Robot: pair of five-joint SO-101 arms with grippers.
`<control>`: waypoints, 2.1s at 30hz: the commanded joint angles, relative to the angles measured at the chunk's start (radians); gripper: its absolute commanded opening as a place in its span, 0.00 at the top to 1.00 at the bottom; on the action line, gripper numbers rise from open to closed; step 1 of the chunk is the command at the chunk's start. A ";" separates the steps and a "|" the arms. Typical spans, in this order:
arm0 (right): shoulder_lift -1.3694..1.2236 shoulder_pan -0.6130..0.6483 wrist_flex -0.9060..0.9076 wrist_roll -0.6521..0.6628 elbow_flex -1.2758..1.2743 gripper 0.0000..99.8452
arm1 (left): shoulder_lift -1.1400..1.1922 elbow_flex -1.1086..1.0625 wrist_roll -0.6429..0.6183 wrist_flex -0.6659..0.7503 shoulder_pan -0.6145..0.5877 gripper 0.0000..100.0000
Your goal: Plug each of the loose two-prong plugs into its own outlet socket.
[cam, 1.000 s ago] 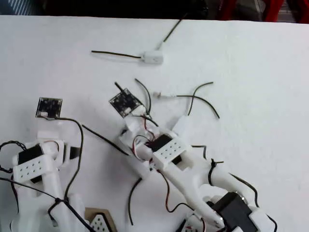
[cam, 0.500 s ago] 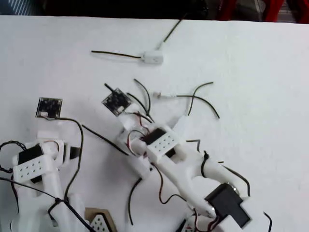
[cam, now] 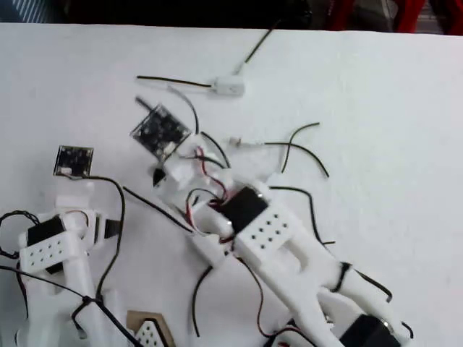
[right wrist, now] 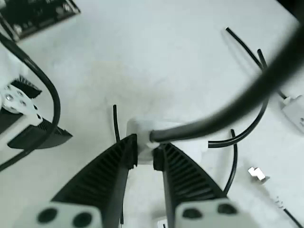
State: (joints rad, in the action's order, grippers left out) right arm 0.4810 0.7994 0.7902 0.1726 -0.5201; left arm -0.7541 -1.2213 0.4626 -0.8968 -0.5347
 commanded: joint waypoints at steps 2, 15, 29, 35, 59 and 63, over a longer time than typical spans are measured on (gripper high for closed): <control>0.067 -0.084 0.012 0.005 0.124 0.98 | -0.030 0.005 -0.008 0.020 -0.004 0.69; -0.286 -0.476 -0.401 0.002 0.150 0.98 | -0.030 0.005 -0.005 0.020 -0.004 0.69; -0.714 -0.544 -0.518 -0.141 0.391 0.93 | -0.028 0.005 -0.005 0.020 -0.004 0.69; -0.760 -0.550 -0.189 -0.259 0.554 0.72 | -0.028 0.005 -0.005 0.020 -0.004 0.69; -0.966 -0.444 -0.051 -0.351 0.595 0.87 | -0.035 -0.017 -0.008 0.054 -0.004 0.69; -0.977 -0.453 0.041 -0.348 0.595 0.91 | -0.035 -0.018 -0.008 0.054 -0.004 0.69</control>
State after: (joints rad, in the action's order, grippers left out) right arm -0.5117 0.3483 0.7718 -0.1741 0.0353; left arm -0.7541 -1.2459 0.4626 -0.8600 -0.5363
